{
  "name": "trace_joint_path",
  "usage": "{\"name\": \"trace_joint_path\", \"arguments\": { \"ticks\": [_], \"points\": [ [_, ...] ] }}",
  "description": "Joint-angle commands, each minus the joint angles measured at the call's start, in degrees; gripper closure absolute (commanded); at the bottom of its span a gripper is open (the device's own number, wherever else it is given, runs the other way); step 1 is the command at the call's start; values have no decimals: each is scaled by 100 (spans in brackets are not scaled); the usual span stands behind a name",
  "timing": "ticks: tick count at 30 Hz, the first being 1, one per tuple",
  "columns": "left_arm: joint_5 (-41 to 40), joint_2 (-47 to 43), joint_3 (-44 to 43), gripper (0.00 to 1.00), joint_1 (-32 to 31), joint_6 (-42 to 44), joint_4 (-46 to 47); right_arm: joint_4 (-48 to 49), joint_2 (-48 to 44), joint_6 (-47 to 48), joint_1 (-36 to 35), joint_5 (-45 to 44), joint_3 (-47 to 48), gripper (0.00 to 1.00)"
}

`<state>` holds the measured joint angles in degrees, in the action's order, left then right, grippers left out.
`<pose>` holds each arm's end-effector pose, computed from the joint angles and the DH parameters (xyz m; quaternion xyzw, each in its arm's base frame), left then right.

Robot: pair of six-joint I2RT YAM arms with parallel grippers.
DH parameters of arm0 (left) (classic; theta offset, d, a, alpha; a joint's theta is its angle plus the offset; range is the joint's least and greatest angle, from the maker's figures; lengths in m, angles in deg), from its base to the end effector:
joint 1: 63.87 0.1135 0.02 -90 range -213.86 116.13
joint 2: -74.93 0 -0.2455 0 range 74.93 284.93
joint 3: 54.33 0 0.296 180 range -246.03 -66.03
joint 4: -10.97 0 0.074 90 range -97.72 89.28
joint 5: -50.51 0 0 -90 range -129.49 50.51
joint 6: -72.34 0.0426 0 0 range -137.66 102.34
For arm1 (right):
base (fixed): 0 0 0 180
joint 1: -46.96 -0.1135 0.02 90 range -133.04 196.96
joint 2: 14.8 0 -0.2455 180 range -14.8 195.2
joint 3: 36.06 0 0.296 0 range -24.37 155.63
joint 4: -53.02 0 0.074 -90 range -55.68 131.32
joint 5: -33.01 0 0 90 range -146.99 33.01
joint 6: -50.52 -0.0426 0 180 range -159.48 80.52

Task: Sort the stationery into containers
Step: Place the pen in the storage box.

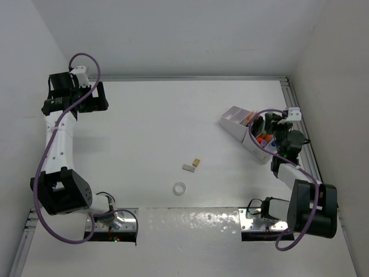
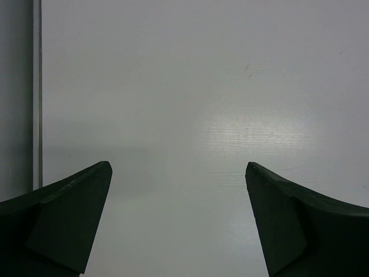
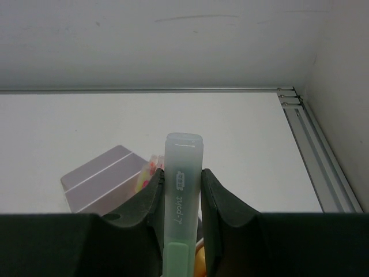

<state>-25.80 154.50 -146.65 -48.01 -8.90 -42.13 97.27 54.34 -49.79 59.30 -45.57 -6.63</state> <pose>0.3415 0.0866 0.3456 -0.0059 0.9025 -0.0168 0.4303 0.2711 -0.0507 0.1630 0.0609 0.6764 0.0546 0.7320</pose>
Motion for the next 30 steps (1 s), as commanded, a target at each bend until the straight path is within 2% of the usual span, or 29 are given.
{"name": "trace_joint_path", "arguments": {
  "ticks": [1,9,17,19,20,23,24,30],
  "points": [
    [37,-12,-253,0,75,12,142,856,55,28,102,229,-235,100],
    [37,15,-296,0,84,12,142,1541,372,-156,172,352,-569,100],
    [46,32,-323,0,93,4,133,1639,460,-191,172,352,-763,99],
    [37,15,-332,0,84,-5,133,1692,442,-252,173,326,-868,93],
    [63,15,-340,0,84,-5,133,1718,390,-296,172,291,-947,82],
    [55,6,-349,0,93,-5,133,1710,241,-349,181,220,-1061,69],
    [54,-3,-358,0,84,-5,133,1683,196,-367,173,159,-1079,59],
    [98,-12,-332,0,76,-5,151,1297,-295,-402,181,27,-1053,40]
  ]
}}
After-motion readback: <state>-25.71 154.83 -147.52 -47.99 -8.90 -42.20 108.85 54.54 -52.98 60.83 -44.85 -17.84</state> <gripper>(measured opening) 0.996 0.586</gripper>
